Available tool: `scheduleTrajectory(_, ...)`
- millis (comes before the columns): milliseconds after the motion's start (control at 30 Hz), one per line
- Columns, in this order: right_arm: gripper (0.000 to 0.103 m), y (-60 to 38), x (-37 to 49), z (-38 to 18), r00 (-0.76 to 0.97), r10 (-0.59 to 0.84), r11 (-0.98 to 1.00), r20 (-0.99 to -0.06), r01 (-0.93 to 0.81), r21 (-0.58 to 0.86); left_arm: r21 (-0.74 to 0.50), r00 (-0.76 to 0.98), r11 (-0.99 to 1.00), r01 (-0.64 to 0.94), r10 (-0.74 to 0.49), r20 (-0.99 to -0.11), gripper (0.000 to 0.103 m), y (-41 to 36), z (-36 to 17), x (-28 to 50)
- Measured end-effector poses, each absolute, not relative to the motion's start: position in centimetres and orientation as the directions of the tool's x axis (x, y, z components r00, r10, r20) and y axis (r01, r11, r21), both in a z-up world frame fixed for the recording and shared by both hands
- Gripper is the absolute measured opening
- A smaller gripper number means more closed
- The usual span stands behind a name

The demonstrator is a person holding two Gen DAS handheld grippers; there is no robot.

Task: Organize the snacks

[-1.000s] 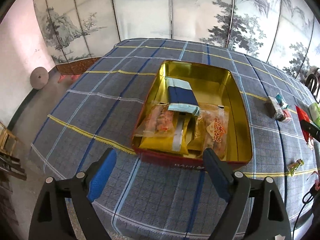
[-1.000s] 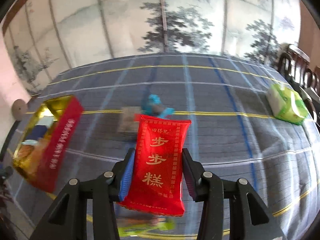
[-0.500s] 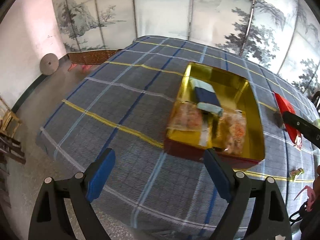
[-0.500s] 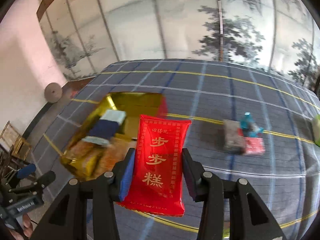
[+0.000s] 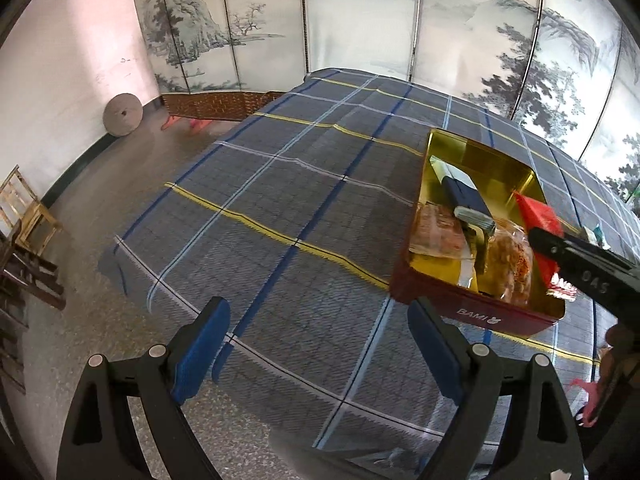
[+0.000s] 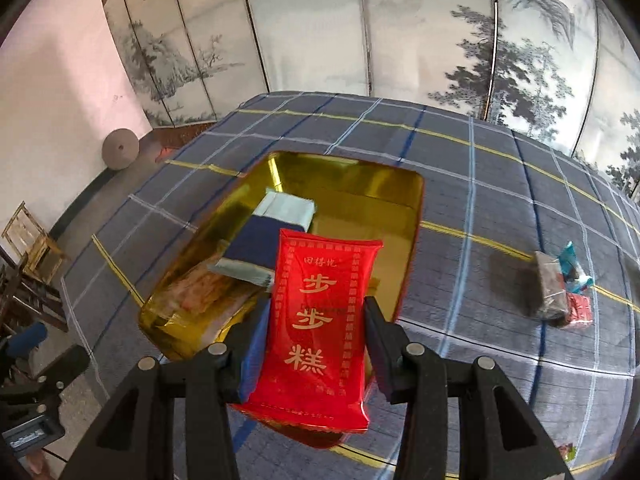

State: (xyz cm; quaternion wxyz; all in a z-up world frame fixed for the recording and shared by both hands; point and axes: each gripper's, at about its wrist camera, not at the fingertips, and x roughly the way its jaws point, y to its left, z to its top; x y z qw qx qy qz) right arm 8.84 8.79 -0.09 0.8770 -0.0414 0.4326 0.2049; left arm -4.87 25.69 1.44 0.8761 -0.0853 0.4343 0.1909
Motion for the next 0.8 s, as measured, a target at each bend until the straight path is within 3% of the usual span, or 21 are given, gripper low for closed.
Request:
scheduleTrajectory(600,0.048,9.9,9.2,-2.2,0.536,0.31,0.9,-0.786,-0.431,0.061,0.025,0.54,0.925,-0.38,0.243,-0.806,0.089,24.7,0.9,-4.4)
scheduleTrajectory(700,0.057,9.6,9.0,-1.8,0.535,0.333,0.89,-0.776,-0.451,0.071,0.028,0.538,0.928,-0.372,0.241,-0.808,0.089,24.2,0.8,-4.2)
scheduleTrajectory(800,0.058,9.1,8.5,-1.2,0.551,0.346,0.887,-0.759,-0.456,0.074,0.033,0.537,0.93,-0.365,0.239,-0.809,0.089,23.7,0.8,-4.1)
